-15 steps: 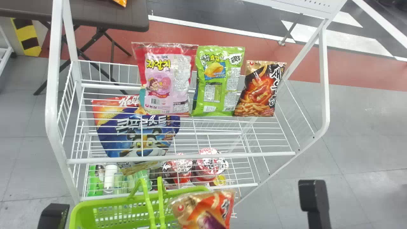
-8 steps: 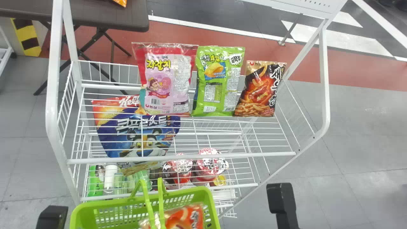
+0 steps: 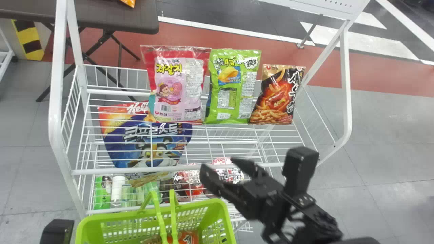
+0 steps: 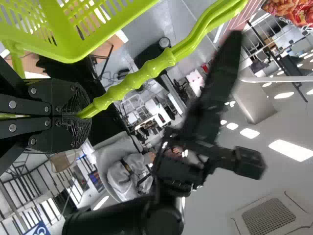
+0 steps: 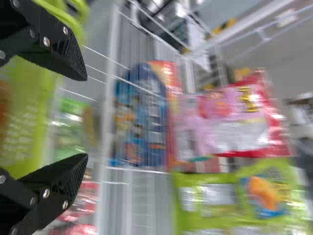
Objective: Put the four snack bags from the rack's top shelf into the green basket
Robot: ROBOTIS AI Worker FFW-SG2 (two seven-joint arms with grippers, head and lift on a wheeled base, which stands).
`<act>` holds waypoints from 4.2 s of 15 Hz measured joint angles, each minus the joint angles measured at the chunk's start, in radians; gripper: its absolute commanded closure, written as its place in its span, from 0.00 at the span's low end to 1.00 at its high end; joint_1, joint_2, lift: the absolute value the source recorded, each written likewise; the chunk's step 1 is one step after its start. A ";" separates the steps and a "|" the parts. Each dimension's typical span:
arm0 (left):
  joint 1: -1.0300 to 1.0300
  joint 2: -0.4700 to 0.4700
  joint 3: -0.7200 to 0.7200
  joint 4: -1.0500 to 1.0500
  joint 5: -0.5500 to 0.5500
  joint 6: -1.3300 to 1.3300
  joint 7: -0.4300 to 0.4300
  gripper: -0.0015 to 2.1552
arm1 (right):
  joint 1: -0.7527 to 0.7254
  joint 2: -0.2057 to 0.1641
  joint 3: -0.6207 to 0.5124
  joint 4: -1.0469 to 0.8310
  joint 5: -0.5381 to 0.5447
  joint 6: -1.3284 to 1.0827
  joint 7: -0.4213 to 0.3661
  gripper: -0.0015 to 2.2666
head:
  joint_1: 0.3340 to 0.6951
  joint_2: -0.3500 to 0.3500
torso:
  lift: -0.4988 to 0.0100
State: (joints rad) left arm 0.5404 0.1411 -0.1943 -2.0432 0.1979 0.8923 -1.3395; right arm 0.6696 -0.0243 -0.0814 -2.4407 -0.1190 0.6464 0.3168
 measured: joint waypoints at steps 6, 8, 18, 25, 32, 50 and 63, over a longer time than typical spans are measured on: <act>-0.002 0.006 -0.001 -0.003 -0.002 0.007 -0.011 0.73 | -0.322 0.021 0.185 0.417 0.184 -0.386 -0.239 0.04 | 1.00 0.00 | 0.98; -0.004 0.007 -0.001 -0.003 -0.002 0.013 -0.016 0.73 | -0.426 0.024 0.185 0.542 0.204 -0.403 -0.251 0.04 | 1.00 0.04 | 0.98; -0.033 0.008 0.002 0.015 -0.002 0.029 -0.018 0.73 | -0.643 0.024 0.178 0.787 0.199 -0.357 -0.097 0.91 | 1.00 0.14 | 0.98; -0.038 0.008 0.000 0.014 -0.001 0.030 -0.013 0.73 | -0.473 0.024 0.172 0.481 0.198 -0.239 -0.076 0.91 | 1.00 0.12 | 0.98; -0.036 0.005 -0.002 0.011 -0.006 0.025 -0.003 0.73 | -0.185 0.020 -0.066 -0.086 0.081 0.338 0.014 0.91 | 1.00 0.00 | 0.98; 0.006 -0.001 -0.003 -0.006 -0.009 -0.056 0.001 0.73 | 0.017 -0.100 0.074 -0.161 0.032 0.915 0.141 0.91 | 1.00 0.00 | 0.98; 0.006 0.000 0.000 -0.017 -0.012 -0.049 -0.011 0.74 | -0.035 -0.138 0.247 -0.157 0.146 0.915 0.131 0.01 | 1.00 0.00 | 0.98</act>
State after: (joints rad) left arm 0.5465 0.1410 -0.1940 -2.0598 0.1857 0.8432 -1.3507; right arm 0.6344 -0.1626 0.1654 -2.5978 0.0268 1.5609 0.4474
